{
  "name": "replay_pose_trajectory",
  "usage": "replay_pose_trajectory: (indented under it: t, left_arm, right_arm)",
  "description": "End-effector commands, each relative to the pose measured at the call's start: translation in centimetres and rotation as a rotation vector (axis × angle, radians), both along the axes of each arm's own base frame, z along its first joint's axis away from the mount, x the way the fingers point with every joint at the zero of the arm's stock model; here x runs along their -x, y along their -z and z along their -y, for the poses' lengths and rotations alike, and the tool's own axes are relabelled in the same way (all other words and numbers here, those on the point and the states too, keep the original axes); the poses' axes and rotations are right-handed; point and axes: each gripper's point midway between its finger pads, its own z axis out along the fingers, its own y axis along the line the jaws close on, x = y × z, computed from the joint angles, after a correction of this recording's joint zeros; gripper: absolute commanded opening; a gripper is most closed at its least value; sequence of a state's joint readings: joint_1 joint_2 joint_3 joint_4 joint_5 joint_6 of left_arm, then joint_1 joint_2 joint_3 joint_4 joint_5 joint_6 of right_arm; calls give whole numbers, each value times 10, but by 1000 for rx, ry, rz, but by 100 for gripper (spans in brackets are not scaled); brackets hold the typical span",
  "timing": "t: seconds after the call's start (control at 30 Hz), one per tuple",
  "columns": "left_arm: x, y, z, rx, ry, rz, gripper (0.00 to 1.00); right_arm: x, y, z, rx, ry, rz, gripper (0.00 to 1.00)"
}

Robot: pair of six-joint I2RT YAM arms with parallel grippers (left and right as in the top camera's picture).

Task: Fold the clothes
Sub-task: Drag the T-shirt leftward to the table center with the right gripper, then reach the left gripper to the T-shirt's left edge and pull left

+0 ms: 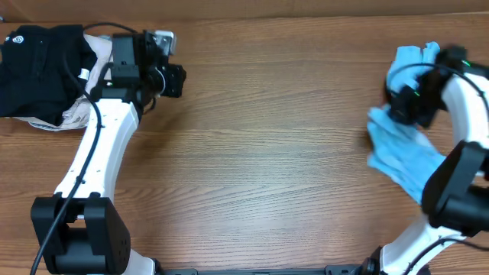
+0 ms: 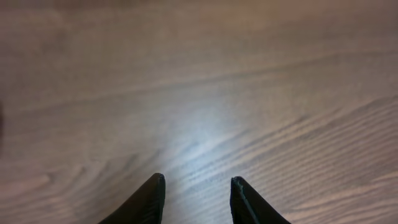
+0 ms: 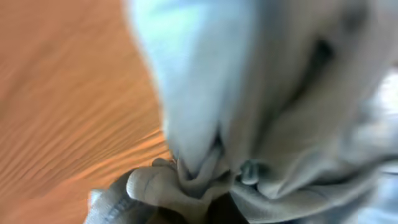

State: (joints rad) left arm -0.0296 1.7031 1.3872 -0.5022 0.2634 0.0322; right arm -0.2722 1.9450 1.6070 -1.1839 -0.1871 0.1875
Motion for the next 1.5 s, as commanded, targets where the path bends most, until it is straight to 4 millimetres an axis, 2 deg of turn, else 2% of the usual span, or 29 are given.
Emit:
replay_pose_trajectory:
  t: [0.0, 0.13, 0.2, 0.27, 0.33, 0.37, 0.43, 0.57, 0.63, 0.67, 0.7, 0.8, 0.83, 0.87, 0.97, 1.07, 1.1, 1.2, 1.33, 1.47]
  left_arm:
    - [-15, -40, -16, 19, -36, 73, 37]
    - [-15, -61, -31, 17, -67, 79, 39]
    - [-14, -67, -37, 16, -79, 73, 39]
    - [-12, -70, -41, 15, -86, 62, 40]
    - [-9, -70, -40, 15, -85, 49, 43]
    - [-6, -66, -39, 9, -77, 32, 45]
    - [-1, -62, -36, -1, -61, 10, 47]
    - [5, -56, -28, -25, -16, -13, 49]
    - [6, -54, -21, -40, 16, -14, 50]
    - [7, -53, -13, -41, 36, -16, 51]
    - [7, -52, -6, -42, 50, -18, 52]
    - [9, -46, 16, -54, 115, -24, 54]
    - [9, -43, 25, -55, 135, -26, 56]
    - [8, -40, 36, -55, 159, -28, 57]
    - [7, -27, 71, -59, 239, -30, 62]
    - [12, -9, 119, -60, 382, -34, 65]
    - [18, 8, 152, -68, 473, -40, 67]
    - [22, 31, 196, -79, 569, -31, 70]
    - [23, 54, 244, -74, 651, 15, 72]
    - [15, 71, 281, -40, 672, 75, 73]
  right_arm:
    - [-11, -71, -81, -49, -213, 165, 4]
    - [2, -107, -144, -74, -368, 212, 4]
    - [10, -123, -164, -77, -423, 236, 4]
    - [16, -141, -177, -77, -460, 272, 4]
    - [19, -154, -179, -72, -467, 307, 7]
    - [18, -158, -167, -39, -425, 315, 10]
    - [16, -155, -147, 7, -369, 297, 11]
    - [11, -139, -102, 58, -262, 244, 12]
    - [10, -126, -73, 69, -187, 206, 12]
    - [10, -117, -54, 75, -139, 182, 12]
    - [11, -110, -42, 74, -108, 163, 19]
    - [15, -93, -12, 67, -28, 107, 65]
    - [17, -86, -2, 61, -2, 84, 73]
    - [18, -82, 6, 59, 18, 70, 77]
    - [21, -77, 27, 54, 76, 62, 83]
    - [22, -80, 39, 16, 119, 83, 84]
    - [23, -82, 43, -12, 129, 96, 84]
    - [24, -82, 47, -14, 137, 99, 84]
    - [22, -82, 48, -11, 138, 109, 85]
    - [20, -83, 49, -8, 136, 115, 85]
